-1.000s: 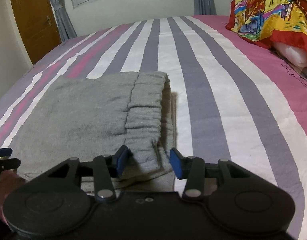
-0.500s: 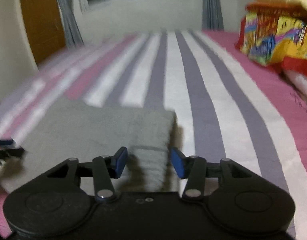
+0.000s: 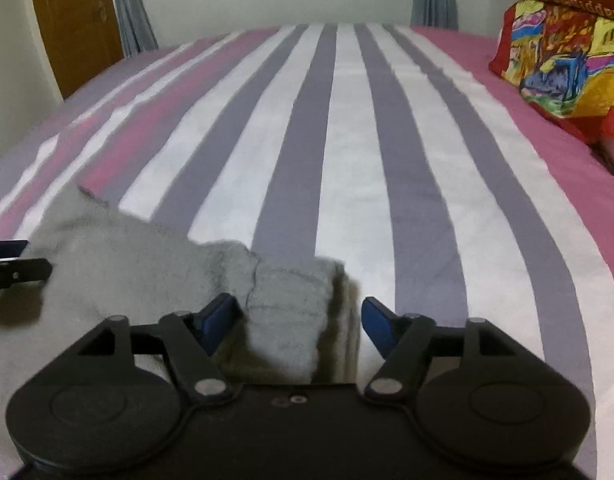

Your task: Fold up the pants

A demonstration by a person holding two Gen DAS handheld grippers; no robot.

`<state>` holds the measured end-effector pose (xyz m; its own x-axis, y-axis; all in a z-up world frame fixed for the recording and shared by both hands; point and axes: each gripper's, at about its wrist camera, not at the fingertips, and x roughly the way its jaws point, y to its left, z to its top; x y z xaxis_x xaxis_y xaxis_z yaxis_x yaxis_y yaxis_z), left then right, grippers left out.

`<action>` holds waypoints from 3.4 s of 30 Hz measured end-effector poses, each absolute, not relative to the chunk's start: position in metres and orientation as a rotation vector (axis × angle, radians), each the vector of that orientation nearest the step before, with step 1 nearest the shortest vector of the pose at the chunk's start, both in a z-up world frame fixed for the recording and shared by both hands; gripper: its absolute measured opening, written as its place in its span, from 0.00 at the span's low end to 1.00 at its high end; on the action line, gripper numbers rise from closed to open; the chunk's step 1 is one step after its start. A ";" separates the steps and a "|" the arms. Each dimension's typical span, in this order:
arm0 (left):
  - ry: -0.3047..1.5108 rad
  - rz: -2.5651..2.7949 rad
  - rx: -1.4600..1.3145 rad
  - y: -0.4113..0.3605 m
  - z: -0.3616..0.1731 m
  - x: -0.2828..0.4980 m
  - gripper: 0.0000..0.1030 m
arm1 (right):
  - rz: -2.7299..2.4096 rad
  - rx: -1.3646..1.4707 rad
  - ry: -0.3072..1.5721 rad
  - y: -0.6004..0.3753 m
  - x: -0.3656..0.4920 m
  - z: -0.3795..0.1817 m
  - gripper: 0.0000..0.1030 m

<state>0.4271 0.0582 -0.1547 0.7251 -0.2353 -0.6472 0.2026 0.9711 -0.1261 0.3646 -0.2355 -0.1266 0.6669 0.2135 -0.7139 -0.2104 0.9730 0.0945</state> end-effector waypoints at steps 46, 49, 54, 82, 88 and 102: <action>0.797 -0.316 -0.116 0.080 -0.147 0.320 0.90 | 0.311 0.183 0.830 -0.282 0.262 -0.108 0.76; 0.810 -0.431 -0.295 0.101 -0.155 0.321 0.90 | 0.394 0.338 0.856 -0.304 0.262 -0.116 0.77; 0.854 -0.539 -0.474 0.121 -0.176 0.328 0.72 | 0.409 0.555 0.867 -0.342 0.265 -0.133 0.85; 0.874 -0.698 -0.680 0.140 -0.229 0.348 0.66 | 0.572 0.578 0.816 -0.331 0.299 -0.153 0.25; 0.877 -0.683 -0.677 0.139 -0.225 0.344 0.66 | 0.542 0.376 0.736 -0.317 0.282 -0.120 0.09; 0.895 -0.712 -0.729 0.145 -0.233 0.354 0.66 | 0.511 0.742 0.802 -0.381 0.282 -0.164 0.71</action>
<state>0.3536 0.1453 -0.2327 0.4406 -0.7920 -0.4226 0.2340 0.5558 -0.7977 0.2824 -0.3815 -0.1639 0.6000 0.6590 -0.4536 -0.1325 0.6410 0.7560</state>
